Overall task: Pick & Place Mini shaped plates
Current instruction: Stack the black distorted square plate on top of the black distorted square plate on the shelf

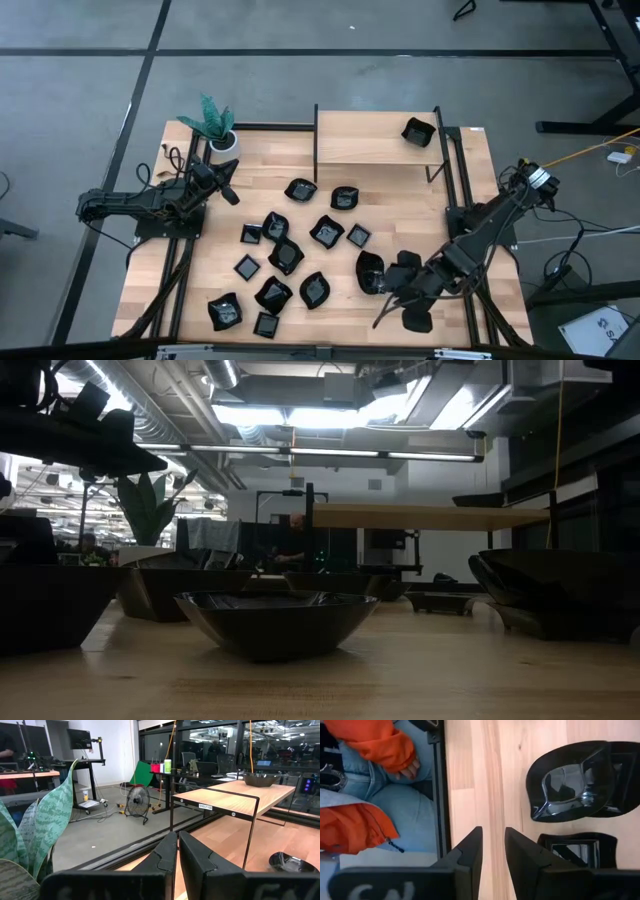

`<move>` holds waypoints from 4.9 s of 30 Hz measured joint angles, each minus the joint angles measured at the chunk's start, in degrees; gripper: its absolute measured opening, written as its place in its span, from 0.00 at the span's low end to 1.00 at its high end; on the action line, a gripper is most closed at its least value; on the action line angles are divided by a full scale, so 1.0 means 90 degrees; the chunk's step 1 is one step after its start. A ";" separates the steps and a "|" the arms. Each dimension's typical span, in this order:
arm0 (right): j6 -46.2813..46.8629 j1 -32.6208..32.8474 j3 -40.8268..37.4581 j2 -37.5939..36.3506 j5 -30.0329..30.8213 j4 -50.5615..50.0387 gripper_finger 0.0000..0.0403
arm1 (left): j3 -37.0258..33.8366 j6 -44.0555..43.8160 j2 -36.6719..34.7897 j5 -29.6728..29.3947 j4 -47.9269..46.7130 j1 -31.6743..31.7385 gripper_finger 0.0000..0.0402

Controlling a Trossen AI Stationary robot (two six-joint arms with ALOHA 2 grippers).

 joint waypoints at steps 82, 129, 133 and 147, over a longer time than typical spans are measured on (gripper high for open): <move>-0.0517 -0.0582 -0.2549 0.0017 0.0771 0.0126 0.21 | 0.0000 0.0000 -0.0002 0.0000 0.0000 -0.0002 0.04; 0.0845 -0.1451 -0.2535 -0.2832 0.0195 -0.0749 0.00 | -0.0001 0.0000 -0.0002 0.0000 0.0000 -0.0001 0.04; 0.0716 -0.1837 -0.2334 -0.2996 0.0342 -0.0746 0.00 | -0.0001 0.0000 -0.0002 0.0000 0.0000 -0.0002 0.04; -0.1097 -0.2673 -0.1996 -0.2895 0.2111 -0.0721 0.00 | 0.0000 0.0000 0.0000 0.0000 0.0000 -0.0002 0.04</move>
